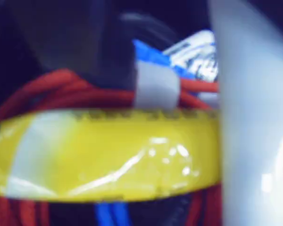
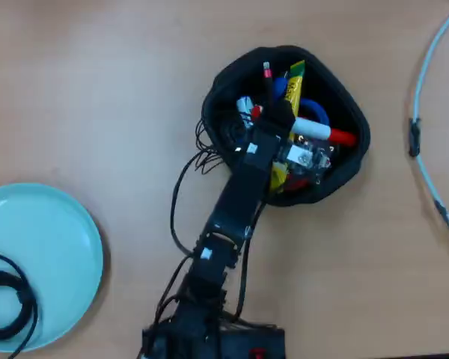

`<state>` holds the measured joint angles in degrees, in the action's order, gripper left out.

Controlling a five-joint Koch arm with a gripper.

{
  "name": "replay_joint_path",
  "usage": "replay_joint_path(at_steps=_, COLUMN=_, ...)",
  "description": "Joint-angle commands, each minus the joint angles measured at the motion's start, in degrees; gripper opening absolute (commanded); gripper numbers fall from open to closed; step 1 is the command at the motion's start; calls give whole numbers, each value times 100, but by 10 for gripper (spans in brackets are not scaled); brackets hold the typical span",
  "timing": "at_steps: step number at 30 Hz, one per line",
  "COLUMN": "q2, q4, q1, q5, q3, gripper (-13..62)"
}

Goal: Pick up the red pen and put it in the black bowl

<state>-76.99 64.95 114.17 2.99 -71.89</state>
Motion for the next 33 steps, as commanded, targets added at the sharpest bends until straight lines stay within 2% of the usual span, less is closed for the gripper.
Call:
replay_joint_path(at_steps=1, q2=-633, q4=229, q1=53, q5=26, q3=176, gripper=444)
replay_joint_path(at_steps=6, q2=-1187, q4=352, q1=44, q5=18, q3=-97, gripper=444)
replay_joint_path(at_steps=12, q2=-2338, q4=325, q1=-97, q5=9, q3=-1116, gripper=446)
replay_joint_path(at_steps=20, q2=-3577, q4=132, q1=-976, q5=62, q3=-2760, gripper=445)
replay_joint_path(at_steps=27, q2=-4526, q4=-826, q1=-1564, q5=-281, q3=-4289, gripper=444)
replay_joint_path(at_steps=33, q2=-4781, q4=-1819, q1=-1881, q5=-308, q3=-5687, gripper=439)
